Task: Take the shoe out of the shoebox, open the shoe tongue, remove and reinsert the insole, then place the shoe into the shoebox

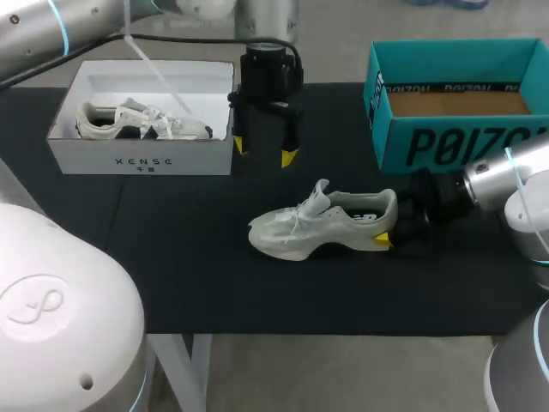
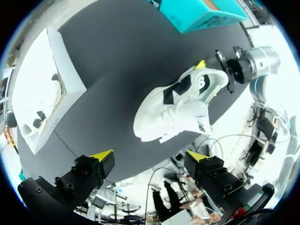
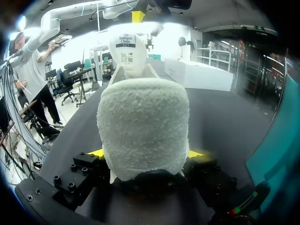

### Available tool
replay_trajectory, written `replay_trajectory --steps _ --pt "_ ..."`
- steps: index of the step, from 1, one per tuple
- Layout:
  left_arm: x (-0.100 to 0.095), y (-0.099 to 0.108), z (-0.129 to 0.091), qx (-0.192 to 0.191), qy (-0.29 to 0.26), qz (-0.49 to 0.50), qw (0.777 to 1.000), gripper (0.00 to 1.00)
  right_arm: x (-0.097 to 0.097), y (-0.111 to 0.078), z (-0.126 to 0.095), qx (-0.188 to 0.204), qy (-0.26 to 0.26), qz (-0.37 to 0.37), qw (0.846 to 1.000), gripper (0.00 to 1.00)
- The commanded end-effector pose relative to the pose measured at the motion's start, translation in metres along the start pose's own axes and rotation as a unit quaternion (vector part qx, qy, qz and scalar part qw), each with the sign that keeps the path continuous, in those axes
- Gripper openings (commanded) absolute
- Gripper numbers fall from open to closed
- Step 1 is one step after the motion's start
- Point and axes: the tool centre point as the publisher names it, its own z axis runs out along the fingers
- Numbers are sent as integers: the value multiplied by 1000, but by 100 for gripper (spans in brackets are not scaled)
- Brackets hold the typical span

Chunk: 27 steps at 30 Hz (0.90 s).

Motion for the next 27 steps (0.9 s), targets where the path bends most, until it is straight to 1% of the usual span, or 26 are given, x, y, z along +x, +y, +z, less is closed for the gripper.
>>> replay_trajectory --steps 1,3,4,7,8,9,10,11,12,13,16,17,18,27 --pt "2 -12 -5 -10 26 103 994 100 1 -4 3 2 0 0 1000 0" --pt "3 -13 -9 16 37 140 989 100 1 -4 3 2 0 0 1000 0" --pt "3 -14 -12 37 55 153 986 100 1 -4 3 2 0 0 1000 0" --pt "3 -16 -16 56 79 183 978 100 1 -4 3 2 0 0 1000 0" --pt "3 -17 -17 54 76 191 977 100 1 -4 3 2 0 0 1000 0" --pt "4 -18 -18 62 81 190 976 100 1 -4 3 2 0 0 1000 0" --pt "5 -19 -18 60 83 216 971 100 1 -4 3 2 0 0 1000 0" --pt "6 -19 -18 63 75 211 972 100 1 -4 3 2 0 0 1000 0" --pt "9 -18 -18 60 76 227 969 100 1 -4 3 2 0 0 1000 0" --pt "11 -17 -18 59 66 235 968 100 1 -4 3 2 0 0 1000 0" --pt "19 -11 -19 51 50 253 965 100 1 -4 3 2 0 0 1000 0" --pt "21 -10 -20 43 52 268 961 100 1 -4 3 2 0 0 1000 0" --pt "23 -9 -22 31 56 252 966 100 1 -4 3 2 0 0 1000 0" --pt "23 -9 -22 31 56 252 966 100 1 -4 3 2 0 0 1000 0"
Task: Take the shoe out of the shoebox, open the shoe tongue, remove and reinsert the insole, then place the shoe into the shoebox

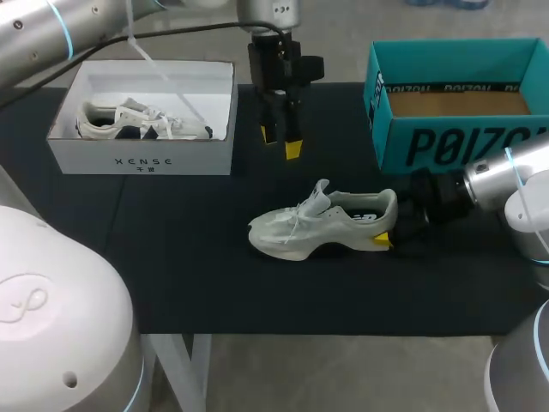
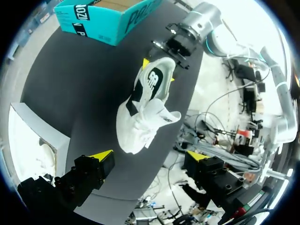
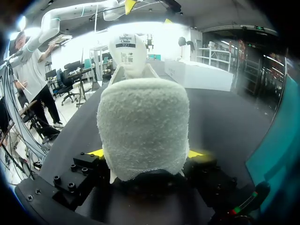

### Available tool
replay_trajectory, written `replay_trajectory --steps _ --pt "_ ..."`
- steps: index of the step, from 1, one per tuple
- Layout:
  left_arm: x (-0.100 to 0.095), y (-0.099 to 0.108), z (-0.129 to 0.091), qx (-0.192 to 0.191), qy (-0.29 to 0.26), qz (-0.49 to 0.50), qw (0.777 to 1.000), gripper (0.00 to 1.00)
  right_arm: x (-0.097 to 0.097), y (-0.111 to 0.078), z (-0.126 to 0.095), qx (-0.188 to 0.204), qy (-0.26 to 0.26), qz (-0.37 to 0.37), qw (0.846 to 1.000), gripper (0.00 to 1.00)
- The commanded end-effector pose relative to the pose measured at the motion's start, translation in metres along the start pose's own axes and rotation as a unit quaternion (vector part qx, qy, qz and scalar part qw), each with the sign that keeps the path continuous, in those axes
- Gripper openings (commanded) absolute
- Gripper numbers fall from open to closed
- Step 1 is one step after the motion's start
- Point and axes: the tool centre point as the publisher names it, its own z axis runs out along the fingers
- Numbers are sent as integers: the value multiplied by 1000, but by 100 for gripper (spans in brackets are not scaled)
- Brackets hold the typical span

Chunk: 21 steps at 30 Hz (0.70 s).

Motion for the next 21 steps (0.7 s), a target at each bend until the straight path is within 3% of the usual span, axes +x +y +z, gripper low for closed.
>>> replay_trajectory --steps 1,2,3,5,7,12,16,17,18,19,21 --pt "-1 -1 0 -1 0 0 1000 100 1 -4 3 2 0 0 1000 0" --pt "-1 -1 0 -1 0 0 1000 100 1 -4 3 2 0 0 1000 0" --pt "3 2 0 23 -2 9 1000 100 1 -4 3 2 0 0 1000 0" --pt "14 7 -1 106 -89 14 990 100 1 -4 3 2 0 0 1000 0" --pt "24 9 -2 154 -122 25 980 100 1 -4 3 2 0 0 1000 0" --pt "30 4 -2 186 -144 60 970 100 1 -4 3 2 0 0 1000 0" --pt "31 1 1 178 -158 74 968 99 1 -4 3 2 0 0 1000 0" --pt "31 0 1 170 -160 82 969 68 1 -4 3 2 0 0 1000 0" --pt "32 -1 2 162 -158 91 970 47 1 -4 3 2 0 0 1000 0" --pt "32 -3 3 149 -161 81 972 0 1 -4 3 2 0 0 1000 0" --pt "33 -6 5 119 -167 86 975 0 1 -4 3 2 0 0 1000 0"
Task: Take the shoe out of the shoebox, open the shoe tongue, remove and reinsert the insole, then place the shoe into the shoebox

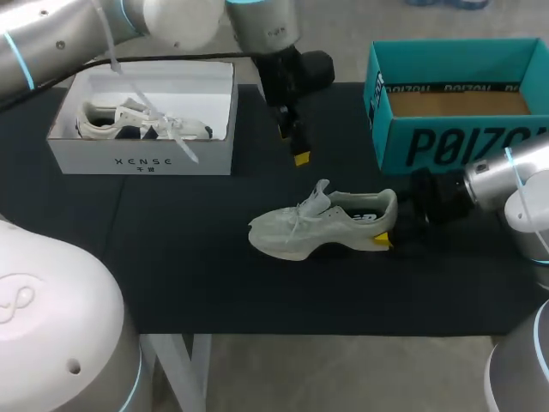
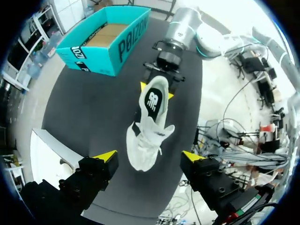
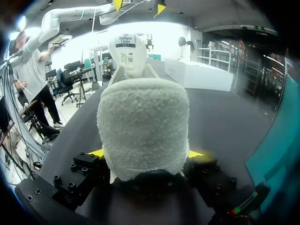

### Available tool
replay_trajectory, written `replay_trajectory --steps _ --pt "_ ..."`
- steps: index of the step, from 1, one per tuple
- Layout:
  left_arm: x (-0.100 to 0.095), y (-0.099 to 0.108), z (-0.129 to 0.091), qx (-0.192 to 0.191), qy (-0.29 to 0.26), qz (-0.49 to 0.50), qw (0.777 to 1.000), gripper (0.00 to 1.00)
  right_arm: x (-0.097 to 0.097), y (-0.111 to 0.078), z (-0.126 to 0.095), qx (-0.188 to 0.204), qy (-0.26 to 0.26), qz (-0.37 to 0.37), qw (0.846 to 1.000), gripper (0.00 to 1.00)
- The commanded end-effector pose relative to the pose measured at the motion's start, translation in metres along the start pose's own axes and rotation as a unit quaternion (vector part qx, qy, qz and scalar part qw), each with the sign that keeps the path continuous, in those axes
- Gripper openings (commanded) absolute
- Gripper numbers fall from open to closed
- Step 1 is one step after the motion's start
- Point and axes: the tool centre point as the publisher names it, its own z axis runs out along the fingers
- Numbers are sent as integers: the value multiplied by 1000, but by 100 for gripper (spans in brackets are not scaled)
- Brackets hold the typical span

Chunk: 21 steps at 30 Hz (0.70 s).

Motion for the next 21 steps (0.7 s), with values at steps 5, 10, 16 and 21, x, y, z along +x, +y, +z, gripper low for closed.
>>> replay_trajectory --steps 5,10,16,21 --pt "15 1 4 -34 -56 20 998 0 1 -4 3 2 0 0 1000 0" --pt "18 -5 5 -25 -34 61 997 0 1 -4 3 2 0 0 1000 0" --pt "24 -18 12 -42 18 165 985 0 1 -4 3 2 0 0 1000 0" --pt "28 -33 10 -42 12 148 988 0 1 -4 3 2 0 0 1000 0"
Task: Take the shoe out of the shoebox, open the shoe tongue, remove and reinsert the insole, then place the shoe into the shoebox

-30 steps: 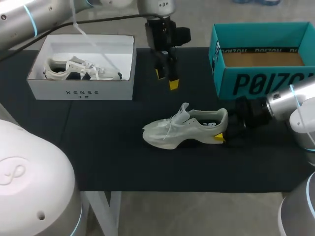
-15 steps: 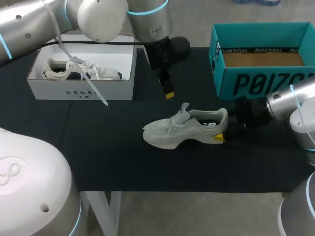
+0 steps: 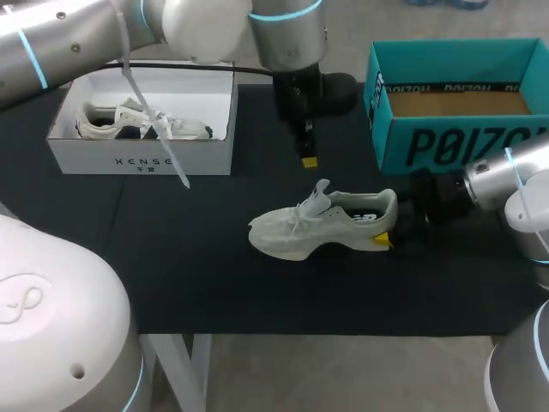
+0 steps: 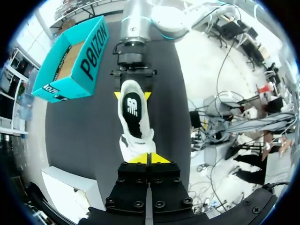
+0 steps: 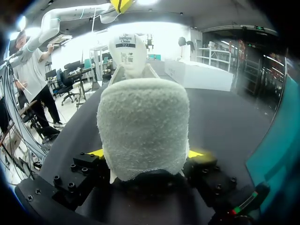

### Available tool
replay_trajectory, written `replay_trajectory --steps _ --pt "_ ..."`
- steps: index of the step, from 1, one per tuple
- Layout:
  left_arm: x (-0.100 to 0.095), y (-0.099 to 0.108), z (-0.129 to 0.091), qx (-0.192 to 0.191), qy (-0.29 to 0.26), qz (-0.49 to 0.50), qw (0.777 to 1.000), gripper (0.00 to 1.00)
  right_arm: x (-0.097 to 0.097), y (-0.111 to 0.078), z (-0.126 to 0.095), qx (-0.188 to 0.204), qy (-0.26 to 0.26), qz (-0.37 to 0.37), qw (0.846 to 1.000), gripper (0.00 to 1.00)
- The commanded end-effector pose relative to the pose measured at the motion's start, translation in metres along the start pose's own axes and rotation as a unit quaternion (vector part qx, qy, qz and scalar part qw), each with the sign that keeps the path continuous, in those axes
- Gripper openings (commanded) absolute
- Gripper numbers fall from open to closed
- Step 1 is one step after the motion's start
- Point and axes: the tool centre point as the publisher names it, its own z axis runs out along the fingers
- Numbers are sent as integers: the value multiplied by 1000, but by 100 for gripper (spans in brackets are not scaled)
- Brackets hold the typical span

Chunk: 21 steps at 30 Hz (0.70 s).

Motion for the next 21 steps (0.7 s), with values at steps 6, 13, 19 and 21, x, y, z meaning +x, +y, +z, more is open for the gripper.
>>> replay_trajectory --steps 6,13,19,21 --pt "-7 -14 -1 -19 10 -26 999 0 1 -4 3 2 0 0 1000 0" --pt "-3 -26 6 -13 27 2 1000 0 1 -4 3 2 0 0 1000 0" --pt "-1 -48 24 -14 27 19 999 0 1 -4 3 2 0 0 1000 0" --pt "0 -52 31 -11 18 33 999 0 1 -4 3 2 0 0 1000 0"
